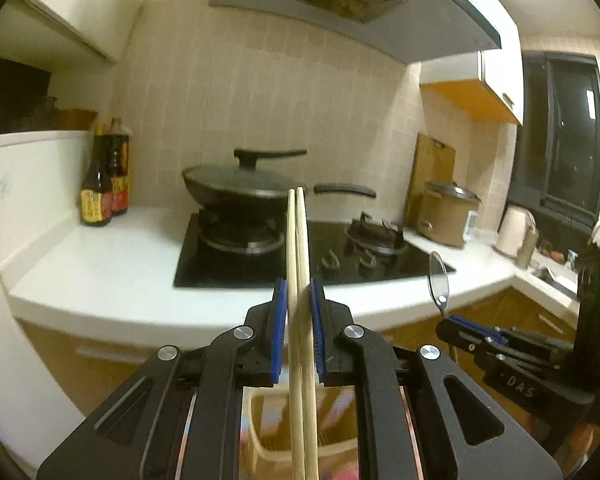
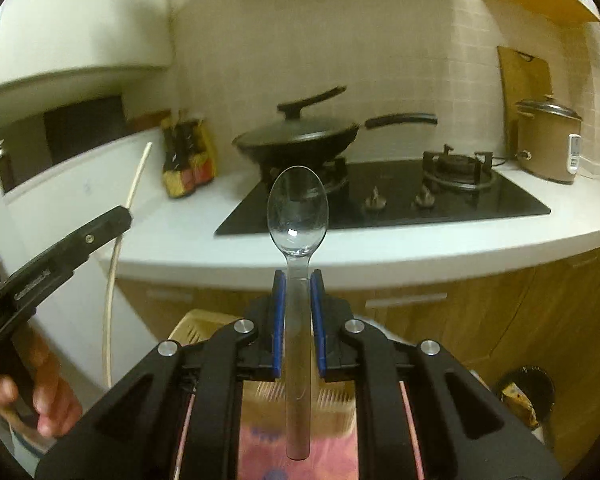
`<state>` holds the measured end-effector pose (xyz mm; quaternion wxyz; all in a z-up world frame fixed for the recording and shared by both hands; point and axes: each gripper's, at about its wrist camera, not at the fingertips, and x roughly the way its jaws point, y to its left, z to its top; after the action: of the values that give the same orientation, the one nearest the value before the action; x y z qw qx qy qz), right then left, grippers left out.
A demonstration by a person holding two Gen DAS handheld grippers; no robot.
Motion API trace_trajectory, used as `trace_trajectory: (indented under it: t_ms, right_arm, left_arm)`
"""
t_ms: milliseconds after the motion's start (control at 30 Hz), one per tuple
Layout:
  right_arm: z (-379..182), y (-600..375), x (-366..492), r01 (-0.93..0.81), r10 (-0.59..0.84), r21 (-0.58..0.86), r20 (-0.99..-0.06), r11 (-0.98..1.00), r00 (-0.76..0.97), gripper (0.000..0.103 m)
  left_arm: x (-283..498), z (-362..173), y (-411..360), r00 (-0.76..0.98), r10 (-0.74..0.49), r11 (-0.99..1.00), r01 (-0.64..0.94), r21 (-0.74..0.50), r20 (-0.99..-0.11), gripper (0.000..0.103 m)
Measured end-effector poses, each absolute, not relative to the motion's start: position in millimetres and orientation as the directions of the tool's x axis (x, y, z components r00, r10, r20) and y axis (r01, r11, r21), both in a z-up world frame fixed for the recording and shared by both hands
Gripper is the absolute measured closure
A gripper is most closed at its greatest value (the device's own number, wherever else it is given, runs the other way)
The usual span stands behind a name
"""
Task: Organize utensils
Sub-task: 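Lift the chopsticks with the left tool and drop them into the tan basket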
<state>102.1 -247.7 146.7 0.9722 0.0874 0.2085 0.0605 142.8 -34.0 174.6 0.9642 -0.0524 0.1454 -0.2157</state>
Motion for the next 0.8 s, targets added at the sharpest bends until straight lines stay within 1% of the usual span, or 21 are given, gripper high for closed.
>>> trace_trajectory:
  t_ms: [67, 233, 367, 500, 633, 667, 700, 733, 800]
  right_arm:
    - [143, -252, 116, -0.074, 0.148, 0.208, -0.369, 0.975, 0.918, 0.093]
    - [124, -258, 136, -0.040, 0.109, 0.205, -0.335, 0.978, 0.936, 0.093]
    - [108, -255, 145, -0.028, 0.083, 0.177, -0.312, 0.984, 0.946, 0.093]
    - [98, -252, 146, -0.032, 0.075, 0.153, -0.285, 0.988, 0.956, 0.093]
    - [87, -251, 140, -0.040, 0.087, 0.161, -0.299, 0.986, 0.950, 0.092]
    - [86, -252, 139, -0.044, 0.093, 0.165, -0.301, 0.985, 0.949, 0.090]
    - [84, -253, 135, -0.047, 0.097, 0.169, -0.301, 0.984, 0.949, 0.082]
    - [83, -253, 132, -0.041, 0.091, 0.168, -0.303, 0.985, 0.949, 0.077]
    - [83, -253, 118, -0.035, 0.083, 0.166, -0.292, 0.986, 0.953, 0.056]
  left_arm:
    - [155, 174, -38, 0.877, -0.427, 0.903, 0.398, -0.164, -0.219, 0.093]
    - [182, 155, -43, 0.883, -0.431, 0.898, 0.400, -0.183, -0.187, 0.093]
    - [190, 137, -45, 0.898, -0.411, 0.907, 0.385, -0.170, -0.158, 0.093]
    - [192, 124, -47, 0.905, -0.397, 0.916, 0.383, -0.118, -0.150, 0.093]
    - [196, 112, -42, 0.883, -0.438, 0.897, 0.417, -0.145, -0.169, 0.092]
    - [196, 108, -39, 0.877, -0.449, 0.891, 0.424, -0.162, -0.172, 0.090]
    - [195, 105, -37, 0.875, -0.451, 0.890, 0.425, -0.165, -0.176, 0.084]
    - [194, 102, -36, 0.875, -0.449, 0.891, 0.423, -0.166, -0.182, 0.083]
    - [189, 99, -30, 0.867, -0.456, 0.887, 0.426, -0.177, -0.201, 0.080]
